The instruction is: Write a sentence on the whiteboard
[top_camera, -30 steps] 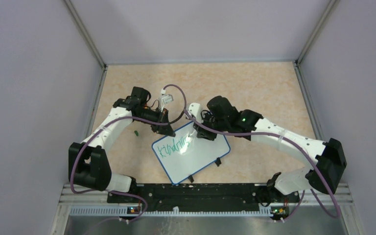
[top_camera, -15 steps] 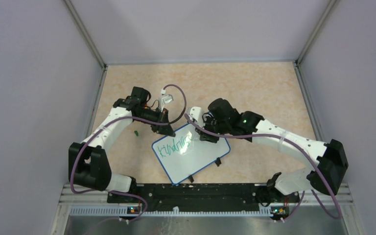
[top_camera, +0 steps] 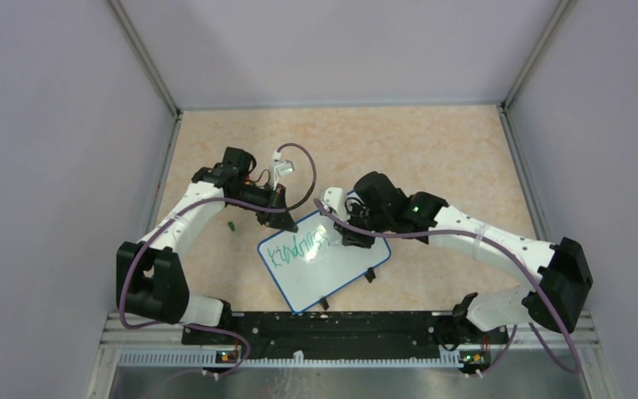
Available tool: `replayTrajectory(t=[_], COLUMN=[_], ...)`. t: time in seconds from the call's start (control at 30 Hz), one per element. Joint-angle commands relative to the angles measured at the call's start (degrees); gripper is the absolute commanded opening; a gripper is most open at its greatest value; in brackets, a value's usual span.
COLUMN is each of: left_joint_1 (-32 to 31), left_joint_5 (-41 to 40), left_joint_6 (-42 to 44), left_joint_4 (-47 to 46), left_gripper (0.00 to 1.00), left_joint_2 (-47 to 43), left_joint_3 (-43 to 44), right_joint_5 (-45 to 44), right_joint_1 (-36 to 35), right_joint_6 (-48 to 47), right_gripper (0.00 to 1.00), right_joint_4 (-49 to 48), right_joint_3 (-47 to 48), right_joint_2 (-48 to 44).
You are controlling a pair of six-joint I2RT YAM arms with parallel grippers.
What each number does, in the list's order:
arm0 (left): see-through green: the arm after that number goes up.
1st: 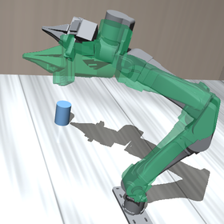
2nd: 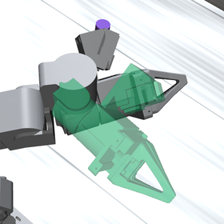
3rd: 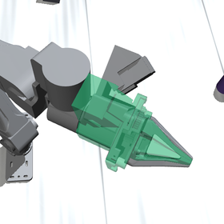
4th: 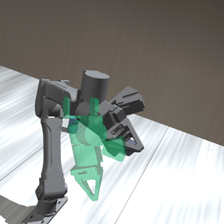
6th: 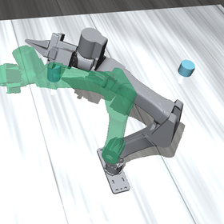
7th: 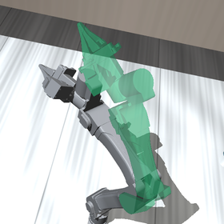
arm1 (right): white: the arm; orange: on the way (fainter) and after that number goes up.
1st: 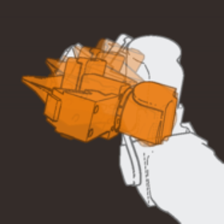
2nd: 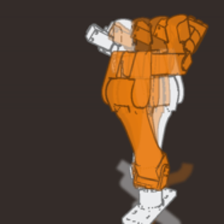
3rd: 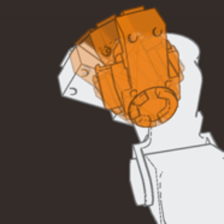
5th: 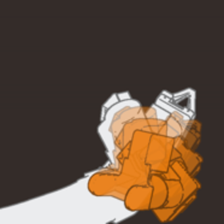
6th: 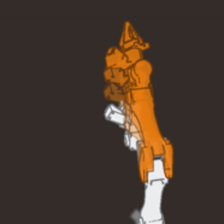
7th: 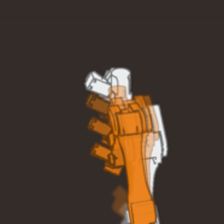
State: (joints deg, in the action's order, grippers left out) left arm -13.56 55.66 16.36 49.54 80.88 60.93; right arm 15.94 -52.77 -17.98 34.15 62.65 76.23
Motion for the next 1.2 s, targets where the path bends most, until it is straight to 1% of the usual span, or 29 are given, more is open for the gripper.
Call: replayTrajectory(t=[0.0, 0.2, 0.3, 0.43, 0.57, 0.9, 1.17], left_joint_1=[-1.38, -1.38, -1.38, -1.38, -1.38, -1.38, -1.38], left_joint_5=[-4.99, -4.95, -4.86, -4.87, -4.8, -4.77, -4.9], left_joint_6=[0.09, 0.12, 0.15, 0.18, 0.25, 0.21, 0.15], left_joint_4=[0.32, 0.36, 0.31, 0.34, 0.3, 0.31, 0.31], left_gripper=[0.0, 0.0, 0.0, 0.0, 0.0, 0.0, 0.0], left_joint_2=[1.13, 1.2, 1.38, 1.08, 1.14, 0.95, 1.07], left_joint_3=[-1.3, -1.34, -1.28, -1.25, -1.26, -1.25, -1.25], right_joint_5=[0.19, 2.36, 2.98, 1.14, -0.61, -0.57, -2.17], right_joint_1=[-1.6, -1.35, 0.32, 2.77, 3.73, 3.72, 3.77], right_joint_6=[0.11, 0.93, 1.32, 0.3, -0.1, -0.37, -1.26], right_gripper=[0.0, 0.0, 0.0, 0.0, 0.0, 0.0, 0.0], right_joint_4=[-1.36, -1.73, -0.95, -0.54, -0.94, -1.68, -1.53], right_joint_3=[1.53, 3.1, 4.42, 4.66, 5.03, 5.96, 5.46], right_joint_2=[0.23, -1.94, -3.14, -4.17, -3.61, -0.9, -0.44])
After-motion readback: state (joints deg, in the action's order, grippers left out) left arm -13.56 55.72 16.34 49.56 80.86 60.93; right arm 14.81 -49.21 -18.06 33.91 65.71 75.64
